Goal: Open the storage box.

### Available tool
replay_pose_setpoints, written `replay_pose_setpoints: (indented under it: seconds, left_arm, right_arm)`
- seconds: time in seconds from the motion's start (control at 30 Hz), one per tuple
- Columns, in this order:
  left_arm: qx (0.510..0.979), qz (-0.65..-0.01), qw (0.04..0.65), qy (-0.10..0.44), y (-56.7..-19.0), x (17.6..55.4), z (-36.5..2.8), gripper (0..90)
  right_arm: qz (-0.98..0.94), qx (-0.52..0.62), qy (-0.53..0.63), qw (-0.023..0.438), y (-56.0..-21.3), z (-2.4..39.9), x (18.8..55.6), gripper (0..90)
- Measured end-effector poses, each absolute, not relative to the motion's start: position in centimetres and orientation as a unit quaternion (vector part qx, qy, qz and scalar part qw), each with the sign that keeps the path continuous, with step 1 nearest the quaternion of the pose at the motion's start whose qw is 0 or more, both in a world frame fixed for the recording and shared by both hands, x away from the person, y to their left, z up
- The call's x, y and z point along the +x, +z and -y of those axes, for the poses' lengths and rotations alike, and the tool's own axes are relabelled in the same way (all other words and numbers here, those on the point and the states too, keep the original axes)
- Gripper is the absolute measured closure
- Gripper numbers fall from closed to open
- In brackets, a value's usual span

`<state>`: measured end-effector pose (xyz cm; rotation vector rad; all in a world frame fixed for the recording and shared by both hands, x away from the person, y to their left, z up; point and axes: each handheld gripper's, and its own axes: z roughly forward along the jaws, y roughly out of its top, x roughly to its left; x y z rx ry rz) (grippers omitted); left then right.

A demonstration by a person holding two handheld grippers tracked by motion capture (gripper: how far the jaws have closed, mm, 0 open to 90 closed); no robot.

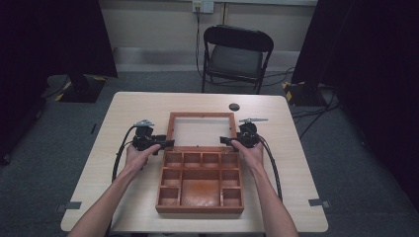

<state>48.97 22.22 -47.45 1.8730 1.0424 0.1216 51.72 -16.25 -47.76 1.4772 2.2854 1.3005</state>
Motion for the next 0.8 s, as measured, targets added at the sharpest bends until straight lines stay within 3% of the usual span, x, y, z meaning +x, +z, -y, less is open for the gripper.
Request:
replay_pose_setpoints:
  seconds: [0.03,0.07,0.2,0.8]
  left_arm:
    - [0.767,-0.427,0.477,0.05,-47.4,49.0,-22.2,40.7]
    - [0.77,-0.425,0.472,0.052,-47.4,48.9,-22.2,40.0]
    - [0.771,-0.427,0.469,0.053,-47.5,48.9,-22.1,36.8]
    - [0.783,-0.413,0.457,0.09,-45.6,46.6,-23.4,23.9]
  right_arm:
    - [-0.756,0.489,0.43,0.063,-47.8,16.3,51.7,13.5]
    - [-0.747,0.499,0.438,0.035,-48.5,16.8,51.9,14.2]
    - [-0.747,0.498,0.437,0.059,-48.3,17.0,51.6,16.1]
    - [-0.74,0.484,0.461,0.077,-45.5,20.0,48.0,14.6]
